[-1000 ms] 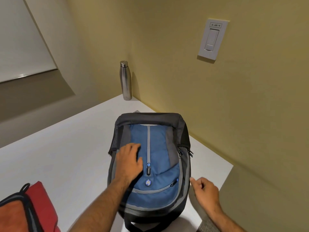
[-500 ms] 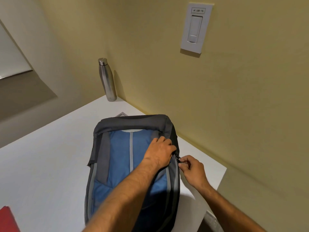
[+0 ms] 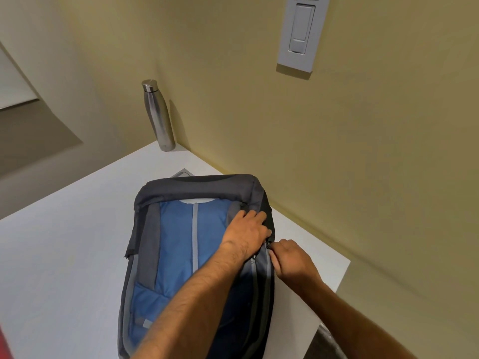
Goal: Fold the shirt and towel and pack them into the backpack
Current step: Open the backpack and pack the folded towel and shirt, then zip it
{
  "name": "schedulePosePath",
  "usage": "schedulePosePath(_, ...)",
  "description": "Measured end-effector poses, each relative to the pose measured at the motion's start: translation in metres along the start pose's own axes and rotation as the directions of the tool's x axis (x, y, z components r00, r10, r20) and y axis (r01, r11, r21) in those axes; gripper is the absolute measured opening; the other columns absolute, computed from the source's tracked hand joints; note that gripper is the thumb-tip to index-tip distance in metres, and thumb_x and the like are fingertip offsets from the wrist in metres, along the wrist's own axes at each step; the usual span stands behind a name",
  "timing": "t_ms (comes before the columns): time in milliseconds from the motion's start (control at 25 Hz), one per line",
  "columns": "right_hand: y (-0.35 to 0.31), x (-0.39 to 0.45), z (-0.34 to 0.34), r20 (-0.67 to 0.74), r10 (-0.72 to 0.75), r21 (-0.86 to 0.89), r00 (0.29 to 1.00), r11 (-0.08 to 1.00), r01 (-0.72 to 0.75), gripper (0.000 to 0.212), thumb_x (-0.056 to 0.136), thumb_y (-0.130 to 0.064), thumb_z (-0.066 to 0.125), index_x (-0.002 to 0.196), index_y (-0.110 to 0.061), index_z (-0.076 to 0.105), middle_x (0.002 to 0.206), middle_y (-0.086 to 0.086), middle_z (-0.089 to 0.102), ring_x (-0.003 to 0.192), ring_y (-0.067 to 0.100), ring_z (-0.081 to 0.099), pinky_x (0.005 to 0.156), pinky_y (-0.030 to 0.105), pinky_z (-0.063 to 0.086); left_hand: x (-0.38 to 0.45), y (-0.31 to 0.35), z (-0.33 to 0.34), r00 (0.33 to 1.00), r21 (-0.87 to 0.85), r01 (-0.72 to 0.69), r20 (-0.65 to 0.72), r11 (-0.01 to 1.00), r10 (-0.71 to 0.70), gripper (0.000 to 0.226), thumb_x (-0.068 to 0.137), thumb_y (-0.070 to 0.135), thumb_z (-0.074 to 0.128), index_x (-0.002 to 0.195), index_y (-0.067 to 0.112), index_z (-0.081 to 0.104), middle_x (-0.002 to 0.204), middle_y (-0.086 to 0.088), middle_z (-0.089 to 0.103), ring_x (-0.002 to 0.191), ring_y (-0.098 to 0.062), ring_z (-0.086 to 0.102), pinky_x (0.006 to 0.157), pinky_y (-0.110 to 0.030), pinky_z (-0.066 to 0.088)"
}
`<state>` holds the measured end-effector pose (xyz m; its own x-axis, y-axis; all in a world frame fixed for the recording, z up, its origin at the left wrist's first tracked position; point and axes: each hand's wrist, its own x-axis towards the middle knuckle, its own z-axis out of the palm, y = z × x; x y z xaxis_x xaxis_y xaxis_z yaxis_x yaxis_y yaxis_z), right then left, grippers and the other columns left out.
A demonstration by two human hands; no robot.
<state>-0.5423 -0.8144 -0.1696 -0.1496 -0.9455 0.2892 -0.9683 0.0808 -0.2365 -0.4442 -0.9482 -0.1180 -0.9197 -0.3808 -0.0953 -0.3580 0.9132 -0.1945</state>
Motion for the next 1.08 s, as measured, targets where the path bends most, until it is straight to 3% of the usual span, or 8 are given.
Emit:
schedulePosePath(120,0.007,-0.004,-0.006,-0.005,-0.020,-0.017,1.000,1.000,0.020,0.022,0.088,-0.027,0.053,0.078,-0.015,0.068,0.069,0.001,0.063,0.059,0.019,0.057,0.047,0.028,0.046,0.000,0.004,0.000,1.000,0.023,0.012,0.009,1.000,-0.012,0.031,0.097,0.028,0.057,0.128,0.027,0.060,0.132,-0.007,0.044,0.118,-0.026,0.044,0.097,-0.042,0.036)
schedulePosePath(240,0.002,-0.020,-0.020,0.109,-0.160,-0.013,0.981,0.987,0.162,0.008,0.077,-0.017,0.069,0.069,-0.017,0.066,0.060,-0.002,0.059,0.052,0.013,0.051,0.044,0.025,0.050,0.000,0.007,0.000,0.999,0.018,0.044,0.024,0.999,-0.044,0.029,0.097,0.027,0.056,0.126,0.026,0.061,0.132,-0.008,0.044,0.118,-0.027,0.044,0.098,-0.043,0.035)
schedulePosePath(320,-0.007,-0.034,-0.030,0.206,-0.212,0.010,0.955,0.977,0.215,0.015,0.083,-0.021,0.058,0.069,-0.019,0.061,0.059,-0.003,0.055,0.051,0.011,0.048,0.047,0.027,0.051,0.000,0.009,0.000,0.998,0.011,0.059,0.036,0.998,-0.059,0.028,0.097,0.027,0.056,0.125,0.026,0.062,0.132,-0.008,0.044,0.119,-0.028,0.044,0.100,-0.044,0.035)
schedulePosePath(520,-0.048,-0.083,-0.035,0.153,-0.379,0.265,0.913,0.905,0.332,0.019,0.080,-0.020,0.062,0.066,-0.020,0.051,0.062,-0.002,0.047,0.056,0.015,0.039,0.051,0.026,0.028,-0.005,0.014,0.001,0.996,0.033,0.071,0.057,0.997,-0.073,0.035,0.099,0.027,0.051,0.134,0.027,0.054,0.138,-0.008,0.040,0.124,-0.029,0.042,0.110,-0.046,0.028)
schedulePosePath(680,-0.073,-0.110,-0.032,0.168,-0.352,0.258,0.921,0.917,0.304,0.012,0.086,-0.028,0.062,0.074,-0.023,0.060,0.069,-0.006,0.055,0.062,0.012,0.046,0.054,0.021,0.030,-0.017,0.015,0.005,0.993,-0.030,0.080,0.091,0.996,-0.077,0.051,0.102,0.042,0.041,0.151,0.028,0.033,0.156,-0.008,0.026,0.141,-0.032,0.029,0.121,-0.050,0.011)
schedulePosePath(800,-0.075,-0.120,-0.030,0.150,-0.251,0.259,0.956,0.943,0.207,0.010,0.087,-0.030,0.063,0.078,-0.026,0.063,0.071,-0.011,0.057,0.064,0.008,0.048,0.054,0.019,0.034,-0.039,0.020,-0.002,0.991,-0.154,0.071,0.120,0.986,-0.053,0.060,0.099,0.052,0.043,0.151,0.025,0.032,0.160,-0.007,0.022,0.148,-0.029,0.015,0.122,-0.051,0.004)
schedulePosePath(960,-0.077,-0.129,-0.030,0.157,-0.126,0.277,0.980,0.958,0.078,0.006,0.083,-0.031,0.068,0.078,-0.029,0.069,0.067,-0.015,0.061,0.060,0.004,0.052,0.053,0.009,0.041,-0.081,0.030,-0.012,0.997,-0.299,-0.021,-0.073,0.954,0.000,0.053,0.089,0.057,0.055,0.126,0.020,0.056,0.127,-0.002,0.050,0.121,-0.023,0.039,0.105,-0.041,0.031)
schedulePosePath(1080,-0.079,-0.134,-0.026,0.124,-0.052,0.270,0.991,0.963,0.017,0.010,0.083,-0.031,0.067,0.075,-0.026,0.069,0.062,-0.013,0.061,0.054,0.008,0.052,0.049,0.020,0.046,-0.109,0.043,-0.018,0.996,-0.425,0.050,0.094,0.904,-0.011,0.040,0.086,0.058,0.059,0.097,0.020,0.057,0.100,-0.002,0.056,0.095,-0.022,0.052,0.082,-0.038,0.045)
